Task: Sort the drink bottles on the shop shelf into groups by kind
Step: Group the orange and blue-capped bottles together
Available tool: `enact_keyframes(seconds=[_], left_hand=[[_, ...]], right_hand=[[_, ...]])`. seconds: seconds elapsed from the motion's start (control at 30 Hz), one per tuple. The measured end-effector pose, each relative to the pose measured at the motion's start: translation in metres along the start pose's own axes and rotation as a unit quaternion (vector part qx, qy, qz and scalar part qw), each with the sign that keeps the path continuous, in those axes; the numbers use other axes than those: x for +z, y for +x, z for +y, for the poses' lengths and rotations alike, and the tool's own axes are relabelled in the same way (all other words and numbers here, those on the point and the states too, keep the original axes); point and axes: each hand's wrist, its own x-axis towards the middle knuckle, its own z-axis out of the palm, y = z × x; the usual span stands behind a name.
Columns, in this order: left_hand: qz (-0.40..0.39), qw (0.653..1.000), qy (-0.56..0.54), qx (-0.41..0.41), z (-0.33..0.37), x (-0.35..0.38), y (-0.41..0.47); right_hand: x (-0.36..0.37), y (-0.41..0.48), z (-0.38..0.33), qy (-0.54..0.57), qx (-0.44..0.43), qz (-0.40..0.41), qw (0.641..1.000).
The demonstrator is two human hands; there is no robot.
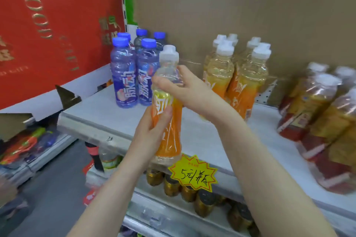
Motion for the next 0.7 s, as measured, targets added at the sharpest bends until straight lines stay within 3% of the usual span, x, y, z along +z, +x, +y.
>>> enact_keyframes(seconds=[0.17,0.3,0.43,0.7], left_hand=[[-0.141,0.983,0.081,0.089,0.015,0.043,0.018],[-0.057,0.974,0.14,0.168,0.018,0.067,0.067],[-0.05,0.94,0.308,0.137,0.005,0.091,0.107],[-0.096,0.935,0.32,0.122,-0.016,0.104,0.123]], right_hand=[[-0.057,-0.045,0.0,-0.029,-0.022,0.161,0.986],[-0.087,-0.064,0.006,-0.071,0.004,0.274,0.959],[-0.099,-0.065,0.029,-0.135,0.032,0.302,0.943],[-0.093,-0.038,0.064,-0.245,0.048,0.35,0.903]])
